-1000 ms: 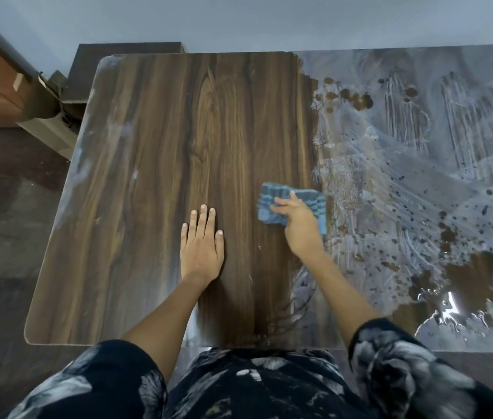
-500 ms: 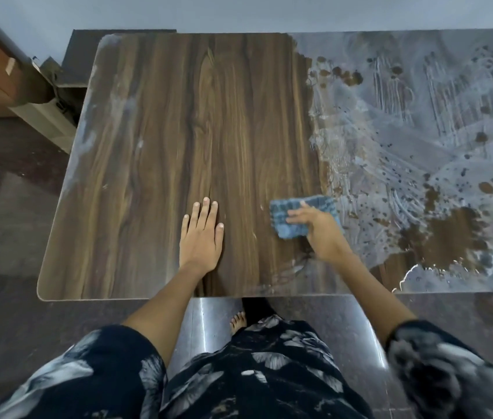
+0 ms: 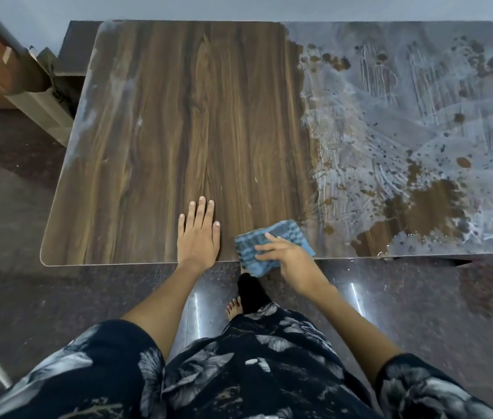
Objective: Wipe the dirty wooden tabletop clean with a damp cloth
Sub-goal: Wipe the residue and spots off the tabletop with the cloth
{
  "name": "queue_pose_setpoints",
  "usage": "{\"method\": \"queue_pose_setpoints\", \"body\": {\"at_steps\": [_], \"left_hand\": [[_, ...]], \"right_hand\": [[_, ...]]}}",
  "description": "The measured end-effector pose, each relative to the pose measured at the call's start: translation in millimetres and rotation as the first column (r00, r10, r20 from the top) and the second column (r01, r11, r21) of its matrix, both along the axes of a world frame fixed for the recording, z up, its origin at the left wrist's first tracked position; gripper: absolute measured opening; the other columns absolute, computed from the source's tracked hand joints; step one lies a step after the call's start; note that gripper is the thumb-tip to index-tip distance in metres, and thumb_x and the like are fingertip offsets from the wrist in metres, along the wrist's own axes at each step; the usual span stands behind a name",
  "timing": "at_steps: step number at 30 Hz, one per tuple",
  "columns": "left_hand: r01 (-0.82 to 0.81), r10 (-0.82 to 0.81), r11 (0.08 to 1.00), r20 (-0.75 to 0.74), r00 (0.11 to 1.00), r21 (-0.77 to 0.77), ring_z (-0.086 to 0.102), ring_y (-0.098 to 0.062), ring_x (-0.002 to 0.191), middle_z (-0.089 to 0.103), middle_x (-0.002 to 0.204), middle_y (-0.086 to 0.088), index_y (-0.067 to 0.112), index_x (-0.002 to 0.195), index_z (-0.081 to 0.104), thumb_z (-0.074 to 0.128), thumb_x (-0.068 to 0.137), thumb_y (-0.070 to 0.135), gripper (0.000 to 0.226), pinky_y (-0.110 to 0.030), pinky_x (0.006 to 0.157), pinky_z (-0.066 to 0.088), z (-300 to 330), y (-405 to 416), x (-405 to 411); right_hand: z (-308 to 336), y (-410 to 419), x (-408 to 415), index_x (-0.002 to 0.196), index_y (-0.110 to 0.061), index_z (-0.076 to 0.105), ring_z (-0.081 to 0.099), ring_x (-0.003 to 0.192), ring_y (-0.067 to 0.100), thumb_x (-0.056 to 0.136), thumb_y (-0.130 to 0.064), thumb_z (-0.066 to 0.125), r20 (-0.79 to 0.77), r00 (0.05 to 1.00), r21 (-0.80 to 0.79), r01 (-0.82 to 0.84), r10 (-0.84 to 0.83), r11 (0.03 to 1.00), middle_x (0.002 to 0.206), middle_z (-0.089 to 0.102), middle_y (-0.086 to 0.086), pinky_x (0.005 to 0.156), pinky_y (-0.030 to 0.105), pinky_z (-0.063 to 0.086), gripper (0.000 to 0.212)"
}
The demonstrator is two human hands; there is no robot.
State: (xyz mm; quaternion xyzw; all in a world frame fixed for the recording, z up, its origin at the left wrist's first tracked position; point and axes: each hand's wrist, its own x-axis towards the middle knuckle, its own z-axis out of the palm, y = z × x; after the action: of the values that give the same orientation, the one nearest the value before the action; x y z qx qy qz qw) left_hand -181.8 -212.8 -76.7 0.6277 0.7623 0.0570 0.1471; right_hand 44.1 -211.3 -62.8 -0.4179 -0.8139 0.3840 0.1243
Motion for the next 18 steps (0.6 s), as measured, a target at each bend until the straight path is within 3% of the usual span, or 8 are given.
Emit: {"method": "queue_pose_setpoints", "body": {"at_steps": [4,7,10,14,16,18], "left_hand": [[0.012,-0.012,1.000,0.004,1.000,-0.023,-0.002,-0.021,0.144,0.003,0.157,-0.003,0.017,0.148,0.007,0.019,0.101,0.030,0.051,-0.041,0.116,-0.001,1.2,-7.6,2.4],[0.015,-0.016,0.999,-0.008,1.000,-0.045,-0.005,-0.022,0.144,-0.001,0.157,-0.002,0.020,0.148,0.003,0.017,0.101,0.031,0.051,-0.041,0.116,-0.002,1.4,-13.5,5.4],[-0.002,0.001,0.998,-0.015,1.000,-0.066,-0.005,-0.024,0.144,0.000,0.157,-0.002,0.025,0.148,0.005,0.017,0.101,0.032,0.049,-0.044,0.116,-0.001,4.4,-13.1,11.2],[-0.005,0.004,0.998,-0.014,1.000,-0.067,-0.001,-0.024,0.144,0.006,0.157,0.002,0.029,0.148,0.012,0.021,0.101,0.029,0.047,-0.050,0.114,0.002,11.1,-8.1,19.3],[0.003,-0.003,0.998,-0.011,1.000,-0.060,0.001,-0.023,0.144,0.008,0.157,0.002,0.029,0.147,0.015,0.022,0.101,0.028,0.047,-0.050,0.115,0.003,13.1,-2.5,21.8],[0.010,-0.011,0.998,-0.006,1.000,-0.054,0.002,-0.023,0.144,0.010,0.157,0.002,0.028,0.147,0.017,0.023,0.101,0.029,0.046,-0.049,0.115,0.003,14.3,4.9,25.3]], "right_hand": [[2.4,14.4,48.5,0.105,-0.008,0.068,0.030,0.129,0.009,0.064,0.028,0.042,0.062,0.986,-0.001,0.155,-0.155,0.988,0.124,0.060,0.003,0.113,0.031,0.024,0.060],[2.1,40.8,62.9,0.098,-0.001,0.068,0.038,0.126,0.019,0.070,0.026,0.048,-0.012,0.919,0.001,0.393,-0.393,0.919,0.117,0.063,0.013,0.110,0.021,0.026,0.043],[-4.0,59.7,37.9,0.095,0.001,0.067,0.049,0.119,0.032,0.075,0.017,0.056,-0.097,0.874,0.031,0.480,-0.476,0.877,0.111,0.064,0.021,0.109,0.044,0.033,0.028],[3.3,49.1,-5.3,0.109,-0.009,0.066,0.035,0.133,0.023,0.081,0.015,0.048,0.097,0.941,0.082,0.316,-0.323,0.945,0.129,0.056,0.006,0.114,0.036,0.023,0.041],[3.9,32.4,-4.0,0.109,-0.008,0.066,0.030,0.135,0.021,0.078,0.019,0.042,0.060,0.984,0.035,0.166,-0.168,0.985,0.131,0.055,0.006,0.114,0.034,0.020,0.047],[-0.6,17.4,13.7,0.105,-0.007,0.068,0.031,0.134,0.020,0.080,0.012,0.043,0.012,0.998,0.003,0.060,-0.060,0.998,0.127,0.058,0.007,0.113,0.037,0.023,0.040]]}}
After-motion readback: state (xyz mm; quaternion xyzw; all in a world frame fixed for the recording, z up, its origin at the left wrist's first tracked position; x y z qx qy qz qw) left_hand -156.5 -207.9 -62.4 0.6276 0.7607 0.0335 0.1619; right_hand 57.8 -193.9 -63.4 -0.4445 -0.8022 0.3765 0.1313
